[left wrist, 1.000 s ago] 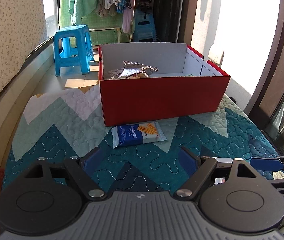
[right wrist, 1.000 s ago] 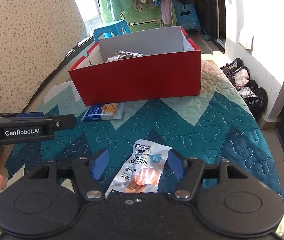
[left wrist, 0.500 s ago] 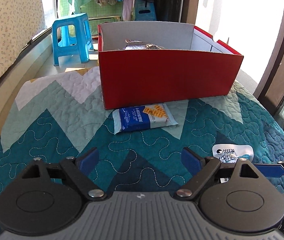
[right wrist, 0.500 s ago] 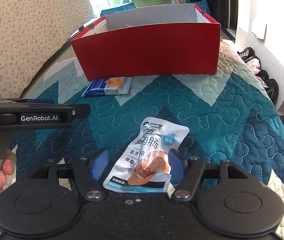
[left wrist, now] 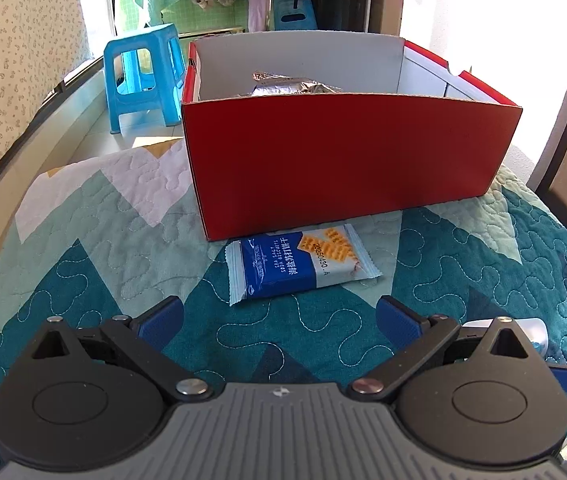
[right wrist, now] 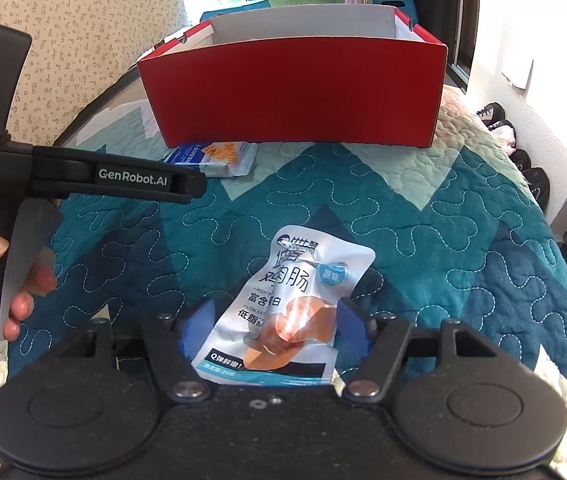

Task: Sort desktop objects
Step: 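Grasp the white sausage pack with the right tool while the left grasps the blue cracker pack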

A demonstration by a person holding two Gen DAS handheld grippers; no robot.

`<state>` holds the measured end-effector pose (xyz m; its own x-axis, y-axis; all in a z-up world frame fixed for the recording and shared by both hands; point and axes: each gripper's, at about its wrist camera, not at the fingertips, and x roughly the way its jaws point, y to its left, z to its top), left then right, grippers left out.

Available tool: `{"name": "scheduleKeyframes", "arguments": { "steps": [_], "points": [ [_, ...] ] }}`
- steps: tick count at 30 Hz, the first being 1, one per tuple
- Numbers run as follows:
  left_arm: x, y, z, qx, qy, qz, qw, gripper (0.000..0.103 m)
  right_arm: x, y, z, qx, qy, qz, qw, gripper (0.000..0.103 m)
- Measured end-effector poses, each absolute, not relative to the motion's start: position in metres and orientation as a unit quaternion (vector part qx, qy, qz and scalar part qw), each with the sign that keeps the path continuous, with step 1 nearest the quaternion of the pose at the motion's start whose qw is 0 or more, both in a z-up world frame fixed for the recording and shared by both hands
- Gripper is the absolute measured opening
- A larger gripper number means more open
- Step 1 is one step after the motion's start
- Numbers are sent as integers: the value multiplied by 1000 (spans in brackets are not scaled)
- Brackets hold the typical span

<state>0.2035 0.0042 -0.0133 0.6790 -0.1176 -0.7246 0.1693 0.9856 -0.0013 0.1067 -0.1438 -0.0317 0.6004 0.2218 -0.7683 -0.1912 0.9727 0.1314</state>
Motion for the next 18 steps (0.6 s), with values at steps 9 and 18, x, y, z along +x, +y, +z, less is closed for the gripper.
{"name": "scheduleKeyframes", "arguments": {
  "steps": [9, 18],
  "points": [
    [244, -6, -16, 21, 398, -44, 916, 103, 107, -143, -30, 18, 433, 129, 892, 68],
    [266, -7, -30, -7, 416, -35, 909, 103, 111, -141, -32, 6, 431, 122, 894, 68]
  ]
}}
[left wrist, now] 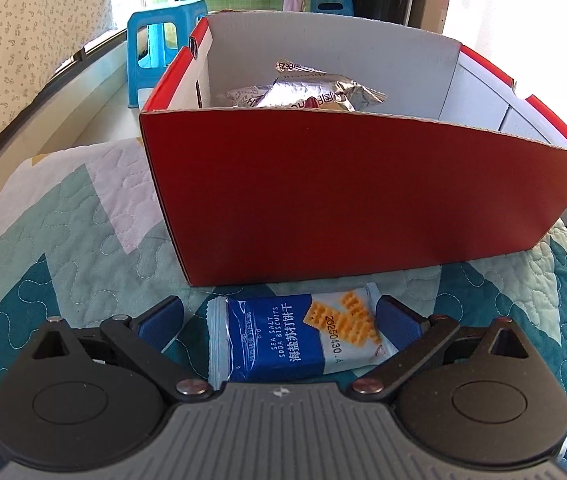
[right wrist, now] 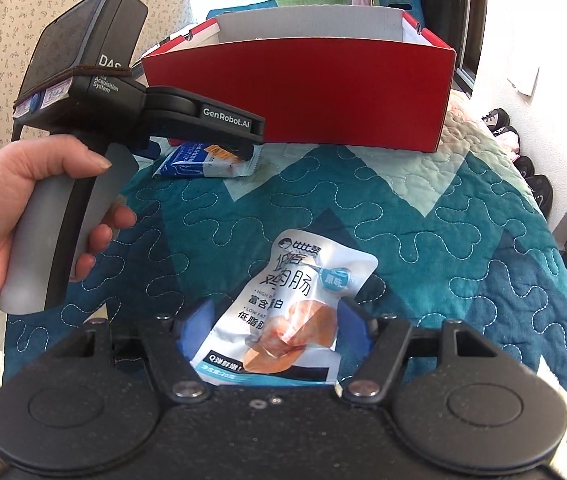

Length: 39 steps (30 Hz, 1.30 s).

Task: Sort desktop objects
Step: 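Grasp the white sausage pack with the right tool while the left grasps the blue cracker pack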

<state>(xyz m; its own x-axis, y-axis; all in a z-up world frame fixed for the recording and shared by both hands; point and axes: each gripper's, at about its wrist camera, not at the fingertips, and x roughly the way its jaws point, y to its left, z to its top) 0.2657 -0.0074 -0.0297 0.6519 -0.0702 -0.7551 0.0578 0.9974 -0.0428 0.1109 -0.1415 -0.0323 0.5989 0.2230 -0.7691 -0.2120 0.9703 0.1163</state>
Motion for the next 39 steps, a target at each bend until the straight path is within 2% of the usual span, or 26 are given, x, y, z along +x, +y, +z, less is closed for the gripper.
{"name": "scheduleKeyframes", "arguments": {
  "steps": [23, 26, 28, 31, 39],
  "points": [
    [260, -23, -36, 15, 404, -38, 914, 103, 108, -136, -35, -29, 428, 122, 895, 70],
    [257, -21, -35, 14, 400, -40, 916, 99, 107, -136, -35, -31, 429, 125, 894, 69],
    [256, -19, -32, 9, 399, -43, 916, 92, 106, -135, -35, -31, 429, 126, 894, 63],
    [253, -18, -30, 11, 403, -48, 914, 86, 106, -136, -32, -24, 425, 129, 896, 52],
    [237, -12, -25, 11, 404, -59, 913, 82, 105, -143, -27, -3, 422, 137, 896, 45]
  ]
}}
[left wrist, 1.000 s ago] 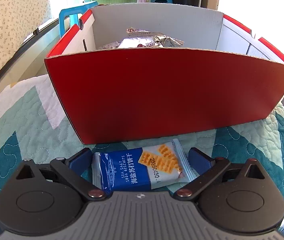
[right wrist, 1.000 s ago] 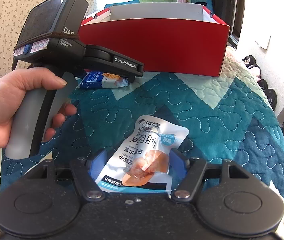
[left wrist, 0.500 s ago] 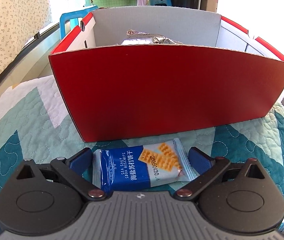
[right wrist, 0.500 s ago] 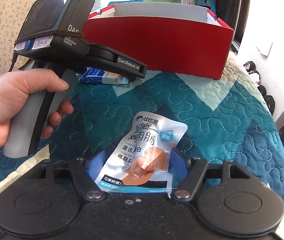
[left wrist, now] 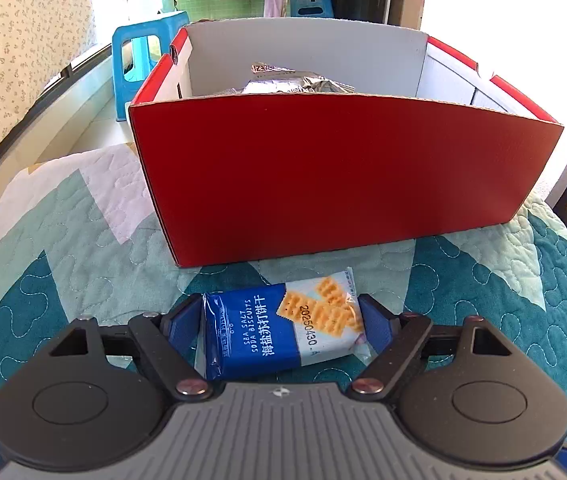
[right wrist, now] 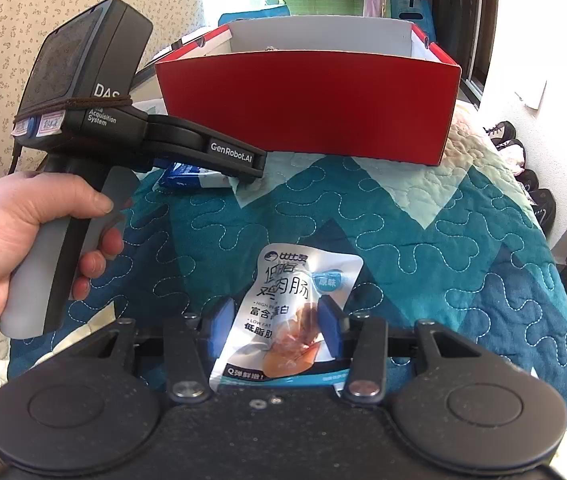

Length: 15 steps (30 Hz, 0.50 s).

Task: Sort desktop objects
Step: 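Grasp the white sausage pack with the right tool while the left grasps the blue cracker pack, then lift the sausage pack and cracker pack and carry them over the red box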

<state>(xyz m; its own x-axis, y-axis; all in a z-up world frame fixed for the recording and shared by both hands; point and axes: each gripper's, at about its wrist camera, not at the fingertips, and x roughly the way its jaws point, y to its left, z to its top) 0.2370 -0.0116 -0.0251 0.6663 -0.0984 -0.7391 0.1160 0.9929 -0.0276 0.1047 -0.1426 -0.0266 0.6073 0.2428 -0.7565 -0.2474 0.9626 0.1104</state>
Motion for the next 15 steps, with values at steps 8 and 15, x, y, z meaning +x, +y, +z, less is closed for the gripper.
{"name": "scheduleKeyframes", "arguments": {
  "steps": [8, 15],
  "points": [
    [205, -8, -11, 16, 394, -89, 914, 82, 100, -150, -19, 10, 411, 145, 900, 39],
    [180, -4, -4, 23, 395, -113, 911, 82, 97, -147, -19, -14, 407, 151, 901, 68]
  ]
}}
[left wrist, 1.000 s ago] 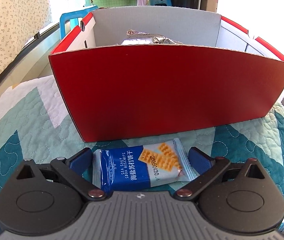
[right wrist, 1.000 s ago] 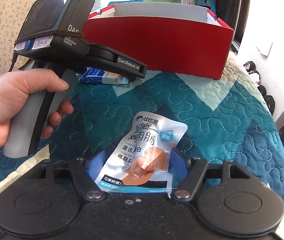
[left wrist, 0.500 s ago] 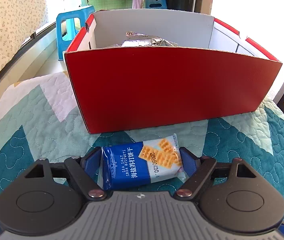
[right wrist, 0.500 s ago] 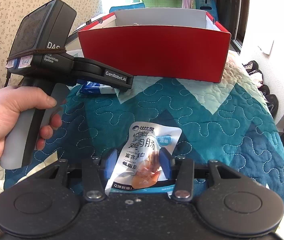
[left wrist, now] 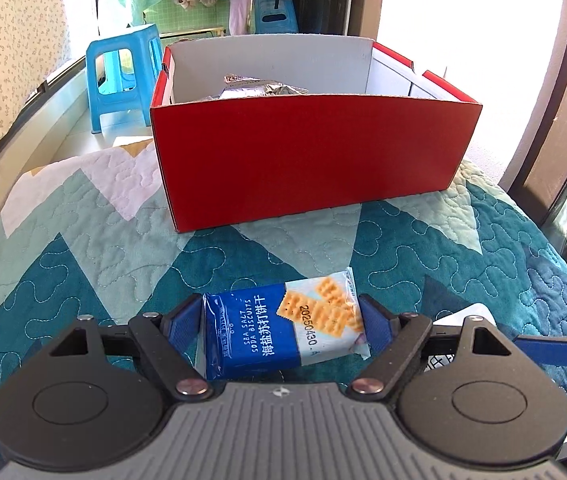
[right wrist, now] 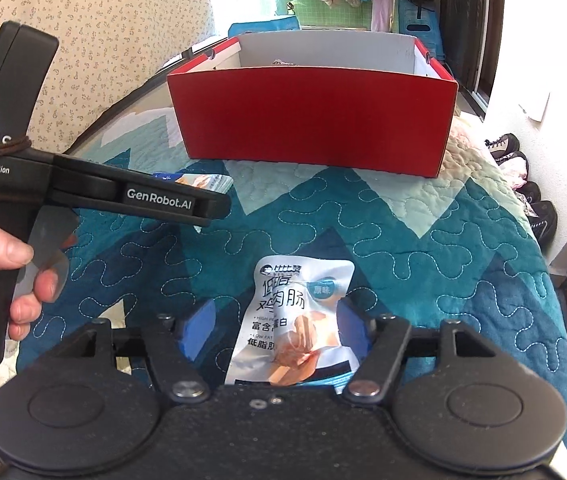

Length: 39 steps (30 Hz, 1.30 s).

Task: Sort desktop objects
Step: 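Lift the sausage pack and cracker pack and carry them over the red box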

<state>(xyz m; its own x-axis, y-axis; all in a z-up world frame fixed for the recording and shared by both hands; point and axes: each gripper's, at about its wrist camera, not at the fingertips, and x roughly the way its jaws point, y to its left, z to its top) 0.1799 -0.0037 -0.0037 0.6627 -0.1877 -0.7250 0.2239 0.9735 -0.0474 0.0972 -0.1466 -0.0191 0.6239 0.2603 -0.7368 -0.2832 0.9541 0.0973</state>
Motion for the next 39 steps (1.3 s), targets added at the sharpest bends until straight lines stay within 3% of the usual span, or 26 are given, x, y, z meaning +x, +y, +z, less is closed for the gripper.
{"name": "scheduleKeyframes", "arguments": {
  "steps": [14, 17, 18, 19, 20, 29, 34, 39],
  "points": [
    [174, -3, -12, 24, 406, -123, 905, 82, 122, -153, -39, -6, 422, 128, 897, 71],
    [174, -3, -13, 24, 407, -123, 905, 82, 123, -158, -38, 9, 424, 127, 897, 67],
    [173, -3, -13, 24, 407, -124, 905, 82, 123, -160, -37, 17, 425, 125, 897, 61],
    [172, -3, -12, 25, 406, -123, 905, 82, 124, -162, -37, 21, 424, 121, 897, 46],
    [172, -3, -12, 25, 406, -124, 905, 82, 124, -164, -35, 26, 423, 120, 898, 44],
    [165, -3, -7, 30, 401, -123, 907, 82, 125, -167, -35, 40, 426, 122, 895, 44],
    [163, -2, -5, 30, 401, -122, 908, 82, 123, -156, -38, 2, 416, 127, 901, 52],
    [162, 0, -6, 28, 401, -121, 907, 82, 124, -157, -38, 5, 413, 122, 903, 44]
  ]
}}
